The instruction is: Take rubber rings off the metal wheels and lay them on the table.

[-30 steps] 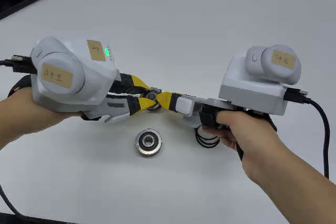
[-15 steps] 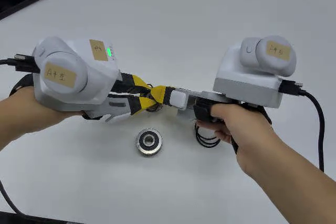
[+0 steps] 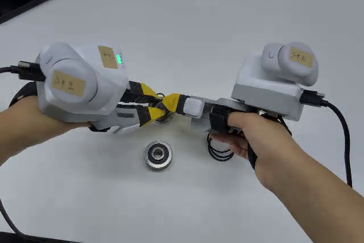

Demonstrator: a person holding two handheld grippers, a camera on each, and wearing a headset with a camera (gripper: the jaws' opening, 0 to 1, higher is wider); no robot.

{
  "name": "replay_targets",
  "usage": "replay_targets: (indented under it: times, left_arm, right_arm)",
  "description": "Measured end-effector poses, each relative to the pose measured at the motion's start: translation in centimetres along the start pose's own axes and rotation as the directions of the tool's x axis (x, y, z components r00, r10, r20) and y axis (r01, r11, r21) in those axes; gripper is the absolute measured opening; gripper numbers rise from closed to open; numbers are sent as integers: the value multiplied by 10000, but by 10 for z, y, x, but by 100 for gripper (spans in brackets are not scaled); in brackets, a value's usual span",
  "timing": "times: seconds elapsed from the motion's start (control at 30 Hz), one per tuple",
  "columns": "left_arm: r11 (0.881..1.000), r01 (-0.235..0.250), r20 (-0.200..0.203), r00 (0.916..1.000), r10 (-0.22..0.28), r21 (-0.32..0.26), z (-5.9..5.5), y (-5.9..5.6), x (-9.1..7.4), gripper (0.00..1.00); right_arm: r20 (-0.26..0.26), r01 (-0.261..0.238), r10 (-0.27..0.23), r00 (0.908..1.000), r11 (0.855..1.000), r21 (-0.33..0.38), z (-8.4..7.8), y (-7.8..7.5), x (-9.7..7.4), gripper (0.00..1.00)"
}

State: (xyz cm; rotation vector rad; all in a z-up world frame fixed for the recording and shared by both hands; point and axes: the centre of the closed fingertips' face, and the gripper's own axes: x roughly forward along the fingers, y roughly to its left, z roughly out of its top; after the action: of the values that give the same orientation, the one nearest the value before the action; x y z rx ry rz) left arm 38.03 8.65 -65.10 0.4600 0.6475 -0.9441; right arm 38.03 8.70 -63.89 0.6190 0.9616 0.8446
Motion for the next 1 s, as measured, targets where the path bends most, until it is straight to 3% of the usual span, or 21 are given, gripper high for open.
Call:
replay_targets:
  times: [0.33, 0.6, 0.77, 0.9, 1.0]
  left_arm:
    - [9996, -222, 79, 9997, 221, 148, 4, 2, -15, 17]
    - [9936, -695, 691, 9947, 757, -891, 9, 8, -36, 26]
    - [9835, -1156, 1113, 9850, 1315, -1392, 8, 18, -53, 34]
    - [9650, -1396, 1854, 9656, 1823, -2219, 15, 25, -69, 38]
    - [9579, -1461, 2172, 9551, 2016, -2471, 20, 26, -79, 40]
  right_arm:
    - [164, -134, 127, 9998, 9988, 470, 3, 4, 0, 2]
    - [396, -228, 200, 9990, 9971, 730, 9, 10, -4, 2]
    - [571, -277, 226, 9981, 9956, 897, 13, 13, -11, 2]
    - [794, -205, 122, 9968, 9943, 1049, 16, 11, -19, 2]
    - [898, -60, -40, 9959, 9939, 1102, 17, 8, -26, 2]
